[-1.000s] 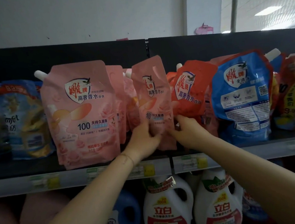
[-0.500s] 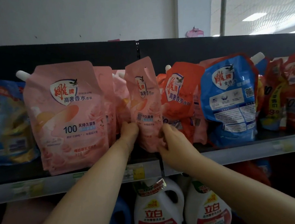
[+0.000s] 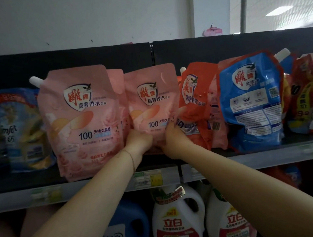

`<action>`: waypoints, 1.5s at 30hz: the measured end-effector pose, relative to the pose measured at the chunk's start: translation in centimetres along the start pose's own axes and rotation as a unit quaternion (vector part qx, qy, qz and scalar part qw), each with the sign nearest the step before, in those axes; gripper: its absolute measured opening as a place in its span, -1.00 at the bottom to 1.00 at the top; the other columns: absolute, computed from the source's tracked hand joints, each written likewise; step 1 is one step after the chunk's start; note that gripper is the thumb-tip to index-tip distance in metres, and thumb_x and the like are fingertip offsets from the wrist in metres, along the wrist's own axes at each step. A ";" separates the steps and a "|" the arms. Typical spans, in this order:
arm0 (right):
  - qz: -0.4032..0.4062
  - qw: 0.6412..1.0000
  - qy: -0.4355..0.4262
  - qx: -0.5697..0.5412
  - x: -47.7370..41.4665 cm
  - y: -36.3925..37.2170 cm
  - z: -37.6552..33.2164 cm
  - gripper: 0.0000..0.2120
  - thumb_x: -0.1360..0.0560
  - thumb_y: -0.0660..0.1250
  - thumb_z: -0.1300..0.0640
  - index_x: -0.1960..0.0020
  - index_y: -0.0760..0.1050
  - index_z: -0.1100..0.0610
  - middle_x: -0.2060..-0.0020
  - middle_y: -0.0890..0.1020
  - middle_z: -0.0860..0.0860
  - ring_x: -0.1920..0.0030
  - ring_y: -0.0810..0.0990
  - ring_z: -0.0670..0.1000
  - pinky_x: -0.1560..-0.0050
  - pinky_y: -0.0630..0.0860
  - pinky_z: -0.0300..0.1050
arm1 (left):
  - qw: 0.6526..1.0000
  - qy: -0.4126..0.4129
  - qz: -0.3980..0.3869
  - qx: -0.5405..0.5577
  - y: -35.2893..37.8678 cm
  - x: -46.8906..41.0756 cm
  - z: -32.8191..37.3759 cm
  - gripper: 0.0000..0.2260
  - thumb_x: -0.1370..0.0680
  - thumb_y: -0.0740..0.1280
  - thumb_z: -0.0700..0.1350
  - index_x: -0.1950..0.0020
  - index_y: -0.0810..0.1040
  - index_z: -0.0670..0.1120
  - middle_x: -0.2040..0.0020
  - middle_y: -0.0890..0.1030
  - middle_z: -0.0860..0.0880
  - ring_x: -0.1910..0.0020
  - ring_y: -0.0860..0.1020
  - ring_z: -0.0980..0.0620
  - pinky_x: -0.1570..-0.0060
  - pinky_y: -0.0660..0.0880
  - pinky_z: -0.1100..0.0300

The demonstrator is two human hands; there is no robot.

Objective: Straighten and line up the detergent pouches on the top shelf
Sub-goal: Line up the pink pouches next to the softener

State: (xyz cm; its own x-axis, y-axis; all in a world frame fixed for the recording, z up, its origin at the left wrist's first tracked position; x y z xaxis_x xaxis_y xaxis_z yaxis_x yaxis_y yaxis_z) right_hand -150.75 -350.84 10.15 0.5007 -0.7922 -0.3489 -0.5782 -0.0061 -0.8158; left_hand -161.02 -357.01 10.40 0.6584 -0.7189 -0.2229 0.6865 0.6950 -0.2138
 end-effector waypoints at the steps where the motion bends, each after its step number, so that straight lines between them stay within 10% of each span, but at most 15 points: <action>1: -0.008 1.000 0.014 0.007 -0.2 0.2 -0.1 -0.20 -0.52 0.36 0.06 -0.49 -0.08 0.32 -0.39 0.24 0.26 -0.37 0.31 0.23 -0.37 0.32 0.05 | 1.000 0.011 0.004 -0.009 0.0 0.0 0.1 -0.59 -0.51 0.23 -0.32 -0.37 0.36 -0.24 -0.21 0.53 -0.16 -0.18 0.51 -0.14 -0.07 0.44 0.19; 6: -0.007 0.999 0.031 0.024 -1.5 1.0 -1.0 -0.47 -0.61 0.13 0.12 -0.51 0.07 0.25 -0.47 0.21 0.23 -0.39 0.29 0.25 -0.26 0.32 0.03 | 0.988 0.083 -0.036 -0.123 0.5 0.0 -0.4 -0.16 -0.44 0.32 -0.35 -0.55 -0.13 -0.03 -0.44 0.26 -0.13 -0.38 0.33 -0.11 -0.31 0.35 0.13; 9: -0.028 0.975 0.003 0.218 -2.2 2.3 -0.7 -0.45 -0.63 0.05 0.00 -0.54 0.03 0.20 -0.48 0.20 0.27 -0.40 0.27 0.34 -0.40 0.07 0.38 | 0.934 0.165 -0.047 -0.313 1.0 0.2 -0.1 -0.05 -0.46 0.30 -0.41 -0.53 -0.32 0.04 -0.54 -0.31 -0.10 -0.53 -0.16 -0.12 -0.46 0.03 0.06; 12: 0.026 0.984 0.024 0.175 -2.6 1.5 -0.7 -0.32 -0.58 0.06 -0.07 -0.56 -0.10 0.21 -0.45 0.14 0.38 -0.40 0.25 0.40 -0.42 -0.11 0.39 | 0.883 0.234 -0.024 -0.407 1.2 -1.2 0.0 -0.05 -0.51 0.29 -0.37 -0.49 -0.41 0.11 -0.51 -0.40 -0.09 -0.50 -0.33 -0.15 -0.46 -0.13 -0.05; 15: 0.050 0.997 0.008 0.052 -3.4 1.8 -0.7 -0.30 -0.63 0.07 0.07 -0.51 -0.31 0.31 -0.47 -0.22 0.40 -0.47 -0.04 0.41 -0.44 0.10 0.28 | 0.874 0.232 -0.053 -0.424 1.7 -2.9 -0.2 -0.08 -0.54 0.26 -0.34 -0.46 -0.36 0.27 -0.51 -0.40 -0.06 -0.49 -0.33 -0.20 -0.46 -0.08 -0.10; 24: -0.127 0.990 0.015 0.053 -4.5 1.1 -0.7 -0.03 -0.54 0.25 0.25 -0.42 -0.58 0.14 -0.48 0.05 0.38 -0.34 0.41 0.24 -0.34 0.36 0.03 | 0.846 0.214 -0.060 -0.486 4.0 -4.8 -0.1 -0.22 -0.56 0.14 -0.31 -0.52 -0.26 0.22 -0.54 -0.32 -0.13 -0.48 -0.27 -0.33 -0.41 0.12 -0.17; 29: -0.095 0.994 -0.031 0.054 -1.7 -0.6 -1.6 -0.36 -0.55 0.19 0.29 -0.53 -0.04 0.29 -0.36 0.35 0.29 -0.26 0.46 0.21 -0.22 0.41 -0.03 | 0.860 0.270 -0.027 -0.431 3.3 -3.2 0.8 -0.39 -0.52 0.21 -0.28 -0.51 0.11 0.05 -0.51 0.01 -0.17 -0.47 0.01 -0.25 -0.35 0.25 -0.09; 32: -0.033 0.998 -0.037 0.037 -0.1 -1.9 -0.2 -0.75 -0.49 0.22 0.24 -0.16 0.45 0.21 -0.09 0.55 0.18 -0.07 0.56 0.19 -0.01 0.54 -0.03 | 0.879 0.328 -0.024 -0.346 3.5 -2.1 1.8 -0.61 -0.51 0.29 -0.20 -0.33 0.37 -0.13 -0.28 0.36 -0.16 -0.26 0.32 -0.16 -0.17 0.37 -0.05; 39: 0.078 0.990 -0.028 0.117 3.0 -7.3 5.1 -0.71 -0.48 0.25 -0.13 0.21 0.44 0.09 0.27 0.53 0.03 0.24 0.54 0.11 0.27 0.44 -0.11 | 0.940 0.268 -0.123 -0.171 7.5 -0.7 1.5 -0.64 -0.41 0.34 0.02 -0.18 0.42 -0.01 -0.06 0.61 0.01 -0.07 0.57 0.03 -0.08 0.54 0.02; 45: 0.092 0.987 0.013 0.128 4.0 -8.8 10.1 -0.77 -0.47 0.26 -0.04 0.19 0.47 0.12 0.29 0.53 0.04 0.24 0.56 0.12 0.28 0.47 -0.10 | 0.960 0.203 -0.139 -0.134 9.4 0.3 0.5 -0.38 -0.36 0.47 0.20 -0.27 0.33 -0.04 -0.20 0.56 0.01 -0.18 0.54 0.03 -0.11 0.46 0.20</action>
State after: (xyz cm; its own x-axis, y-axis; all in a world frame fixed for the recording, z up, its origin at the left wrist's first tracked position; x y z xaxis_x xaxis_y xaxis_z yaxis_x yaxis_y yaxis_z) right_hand -137.21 -347.78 11.27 0.3845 -0.7805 -0.4929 -0.4747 0.2908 -0.8307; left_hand -154.16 -350.68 8.80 0.2487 -0.8510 -0.4625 0.6780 0.4940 -0.5444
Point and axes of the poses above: each hand's wrist, its own x-axis away from the middle knuckle, its own y-axis out of the palm, z = x × y, the point moved 5 cm from there along -x, towards the middle knuckle
